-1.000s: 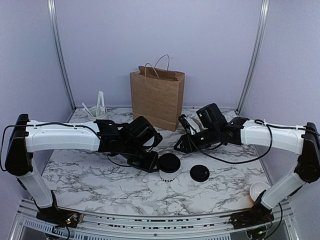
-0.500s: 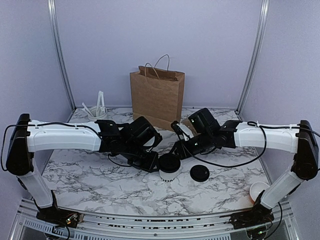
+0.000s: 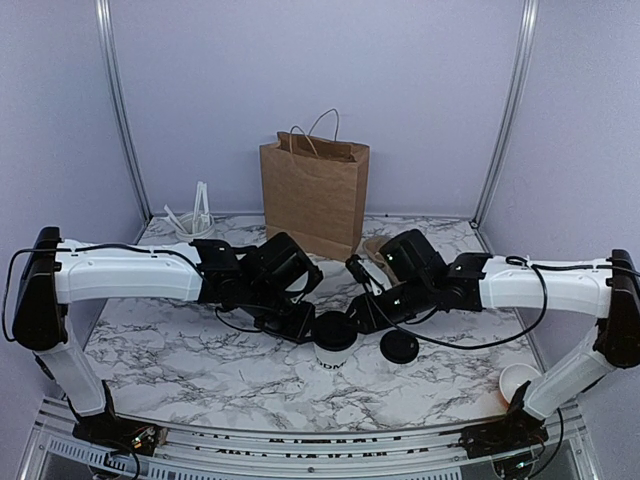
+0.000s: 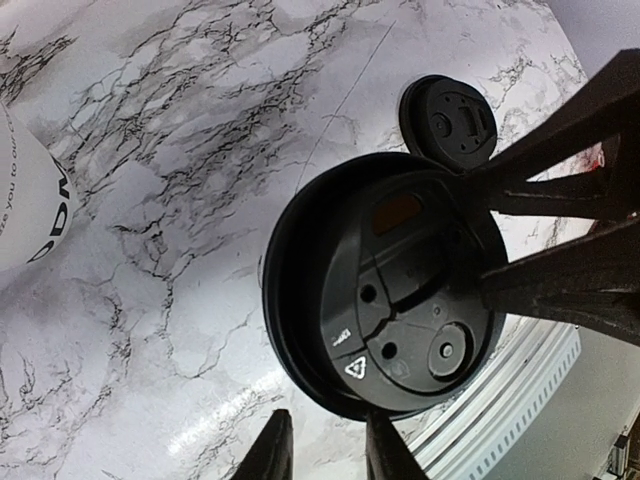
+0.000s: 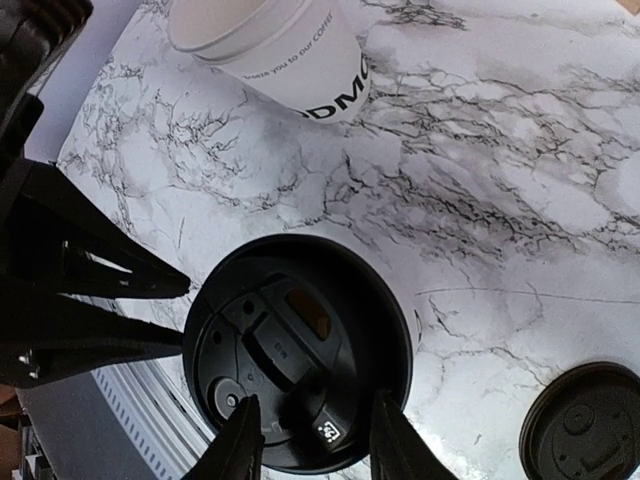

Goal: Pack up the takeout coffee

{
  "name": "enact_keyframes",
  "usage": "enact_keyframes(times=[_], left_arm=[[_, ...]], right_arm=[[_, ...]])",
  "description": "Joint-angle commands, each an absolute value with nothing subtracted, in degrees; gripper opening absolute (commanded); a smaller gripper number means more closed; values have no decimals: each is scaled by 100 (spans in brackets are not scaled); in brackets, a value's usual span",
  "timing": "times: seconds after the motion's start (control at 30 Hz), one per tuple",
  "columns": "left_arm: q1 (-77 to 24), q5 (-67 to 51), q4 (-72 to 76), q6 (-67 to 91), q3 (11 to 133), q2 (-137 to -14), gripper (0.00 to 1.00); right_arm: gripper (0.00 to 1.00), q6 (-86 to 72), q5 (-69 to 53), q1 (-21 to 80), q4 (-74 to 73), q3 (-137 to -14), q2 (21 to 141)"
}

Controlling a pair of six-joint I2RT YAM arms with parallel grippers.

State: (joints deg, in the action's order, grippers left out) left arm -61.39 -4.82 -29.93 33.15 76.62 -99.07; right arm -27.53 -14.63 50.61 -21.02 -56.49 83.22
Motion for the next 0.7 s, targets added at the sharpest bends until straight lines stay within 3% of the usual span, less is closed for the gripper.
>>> enact_keyframes(times=[0.0, 0.67], left_arm=[[-6002, -402, -2987, 3177, 7618, -9973, 26], [-5724, -449, -2986, 2792, 8139, -10433, 26]], right_arm=[[36, -3172, -1363, 5151, -1907, -5494, 7996], [36, -3776, -1420, 5559, -1222, -5351, 8036]])
